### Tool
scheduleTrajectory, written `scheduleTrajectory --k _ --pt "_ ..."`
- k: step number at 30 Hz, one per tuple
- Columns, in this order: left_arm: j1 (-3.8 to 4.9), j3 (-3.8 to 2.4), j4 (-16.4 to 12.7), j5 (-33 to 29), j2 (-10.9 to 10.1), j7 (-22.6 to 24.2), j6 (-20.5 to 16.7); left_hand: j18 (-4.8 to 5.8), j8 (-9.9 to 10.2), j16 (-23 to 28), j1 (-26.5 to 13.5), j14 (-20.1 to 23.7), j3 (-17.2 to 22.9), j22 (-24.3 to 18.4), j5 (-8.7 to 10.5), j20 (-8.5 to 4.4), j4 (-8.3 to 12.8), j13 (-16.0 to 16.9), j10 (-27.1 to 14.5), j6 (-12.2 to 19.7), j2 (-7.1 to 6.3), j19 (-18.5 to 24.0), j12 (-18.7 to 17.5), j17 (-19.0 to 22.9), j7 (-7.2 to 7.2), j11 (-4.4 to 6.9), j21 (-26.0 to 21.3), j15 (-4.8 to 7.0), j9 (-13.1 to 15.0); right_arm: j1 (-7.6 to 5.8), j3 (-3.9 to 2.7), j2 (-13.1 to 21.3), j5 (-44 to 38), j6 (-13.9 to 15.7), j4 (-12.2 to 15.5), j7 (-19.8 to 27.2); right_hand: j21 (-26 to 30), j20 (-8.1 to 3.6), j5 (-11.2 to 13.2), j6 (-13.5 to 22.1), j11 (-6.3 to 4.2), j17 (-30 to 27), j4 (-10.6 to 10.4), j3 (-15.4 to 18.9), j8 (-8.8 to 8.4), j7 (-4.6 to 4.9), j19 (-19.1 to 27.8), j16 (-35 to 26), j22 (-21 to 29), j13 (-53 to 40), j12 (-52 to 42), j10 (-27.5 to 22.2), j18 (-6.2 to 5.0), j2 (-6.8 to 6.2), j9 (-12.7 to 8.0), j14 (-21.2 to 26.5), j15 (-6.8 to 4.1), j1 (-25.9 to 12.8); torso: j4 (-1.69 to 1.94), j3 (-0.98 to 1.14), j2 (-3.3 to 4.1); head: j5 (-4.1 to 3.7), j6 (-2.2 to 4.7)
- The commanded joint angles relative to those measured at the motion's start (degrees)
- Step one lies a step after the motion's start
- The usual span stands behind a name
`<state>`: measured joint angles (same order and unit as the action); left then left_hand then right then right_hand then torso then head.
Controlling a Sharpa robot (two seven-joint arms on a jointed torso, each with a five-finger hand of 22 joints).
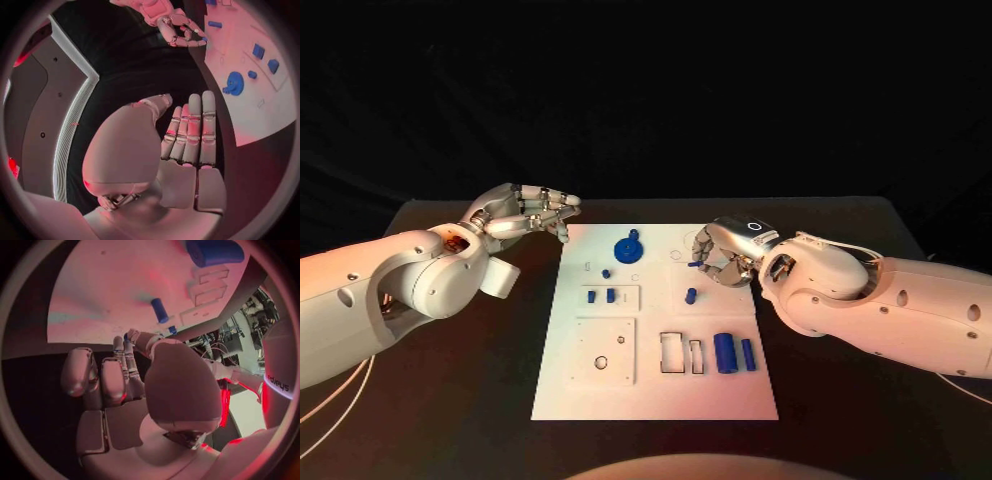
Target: Assemble the parts on the task board
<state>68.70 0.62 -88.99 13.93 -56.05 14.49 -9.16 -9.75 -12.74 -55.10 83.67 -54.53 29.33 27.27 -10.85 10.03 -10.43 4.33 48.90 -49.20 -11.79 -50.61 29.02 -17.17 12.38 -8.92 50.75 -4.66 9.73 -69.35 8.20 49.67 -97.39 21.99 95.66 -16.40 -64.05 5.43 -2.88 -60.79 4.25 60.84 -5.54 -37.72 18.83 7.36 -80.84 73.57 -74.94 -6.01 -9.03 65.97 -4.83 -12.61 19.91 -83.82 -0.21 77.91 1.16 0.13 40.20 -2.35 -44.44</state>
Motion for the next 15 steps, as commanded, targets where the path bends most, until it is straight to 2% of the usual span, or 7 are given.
scheduleTrajectory --k 1,2,8,11,14,15 --pt "-0.09 0.03 -0.94 4.52 0.32 -1.96 0.42 -0.90 -0.75 -0.86 -0.64 -1.22 0.38 0.12 0.07 -0.34 0.13 0.36 1.53 -1.15 0.06 -0.99 0.89 -0.55 -0.41 0.49 0.56 0.54 0.33 -0.22 -0.05 0.06 -0.19 0.17 1.40 -0.68 -0.36 0.12 -0.14 -0.37 0.05 0.05 0.24 -0.16 0.15 0.03 -0.43 0.14 -5.48 0.10 0.21 0.49 -0.07 -0.05 0.12 -0.25 -0.14 0.03 -0.02 -0.07 -0.09 0.13 0.04" --pt "-0.13 0.04 -1.18 5.45 0.40 -2.17 0.35 -0.92 -0.96 -1.33 -0.84 -1.78 0.49 0.20 0.10 -0.57 0.21 0.57 2.22 -1.49 0.12 -1.46 1.34 -0.86 -0.65 0.83 0.80 0.76 0.44 -0.28 -0.05 0.03 -0.13 0.15 1.79 -0.71 -0.36 0.12 -0.14 -0.37 0.05 0.05 0.24 -0.16 0.15 0.03 -0.43 0.14 -5.48 0.10 0.21 0.49 -0.07 -0.05 0.12 -0.25 -0.14 0.03 -0.03 -0.05 -0.06 0.17 0.06" --pt "-0.47 0.08 -2.47 12.30 1.14 -4.15 -1.49 -0.90 -1.85 -6.26 -2.06 -6.17 1.14 1.31 0.33 -2.24 0.82 3.00 6.43 -3.17 0.60 -5.04 5.59 -4.36 -2.24 2.88 3.32 2.57 1.06 -0.47 -0.09 -0.65 0.17 0.05 3.38 -0.78 -0.29 0.11 -0.14 -0.37 0.05 0.00 0.23 -0.12 0.16 0.03 -0.42 0.12 -5.46 0.13 0.24 0.53 -0.09 -0.08 0.15 -0.24 -0.14 -0.02 0.09 -0.32 -0.50 0.48 -0.09" --pt "-0.61 0.09 -2.95 15.41 1.72 -5.66 -2.40 -0.89 -2.11 -8.76 -2.80 -8.27 1.20 1.99 0.44 -2.85 0.82 4.43 7.73 -3.81 0.50 -6.61 7.74 -6.31 -2.81 3.62 4.70 3.24 1.31 -0.52 -0.10 -1.11 0.27 0.10 3.93 -0.78 -0.33 0.09 -0.14 -0.36 0.05 0.03 0.22 -0.08 0.16 0.04 -0.44 0.14 -5.48 0.16 0.28 0.58 -0.08 -0.13 0.19 -0.26 -0.15 -0.10 0.26 -0.41 -0.68 0.64 -0.24" --pt "-0.73 0.10 -3.48 18.46 2.23 -7.57 -3.20 -0.87 -2.38 -10.19 -3.50 -9.30 1.06 2.45 0.56 -3.21 0.62 5.37 8.15 -4.37 0.15 -7.39 8.91 -7.64 -3.17 4.00 5.55 3.60 1.58 -0.57 -0.12 -1.58 0.33 0.20 4.40 -0.78 -0.33 0.09 -0.14 -0.36 0.05 0.03 0.22 -0.08 0.16 0.04 -0.44 0.14 -5.48 0.16 0.28 0.58 -0.08 -0.13 0.19 -0.26 -0.15 -0.10 0.29 -0.50 -0.77 0.94 -0.32" --pt "-0.77 0.11 -3.64 19.47 2.41 -8.24 -3.44 -0.87 -2.46 -11.40 -3.92 -10.42 0.89 2.63 0.56 -3.35 0.39 5.76 8.30 -4.51 -0.03 -7.71 9.37 -9.99 -3.25 4.14 5.90 3.73 1.69 -0.58 -0.13 -1.73 0.34 0.26 4.56 -0.78 -0.33 0.09 -0.14 -0.36 0.05 0.03 0.22 -0.08 0.16 0.04 -0.44 0.14 -5.48 0.16 0.28 0.58 -0.08 -0.13 0.19 -0.26 -0.15 -0.10 0.33 -0.54 -0.83 0.96 -0.35"
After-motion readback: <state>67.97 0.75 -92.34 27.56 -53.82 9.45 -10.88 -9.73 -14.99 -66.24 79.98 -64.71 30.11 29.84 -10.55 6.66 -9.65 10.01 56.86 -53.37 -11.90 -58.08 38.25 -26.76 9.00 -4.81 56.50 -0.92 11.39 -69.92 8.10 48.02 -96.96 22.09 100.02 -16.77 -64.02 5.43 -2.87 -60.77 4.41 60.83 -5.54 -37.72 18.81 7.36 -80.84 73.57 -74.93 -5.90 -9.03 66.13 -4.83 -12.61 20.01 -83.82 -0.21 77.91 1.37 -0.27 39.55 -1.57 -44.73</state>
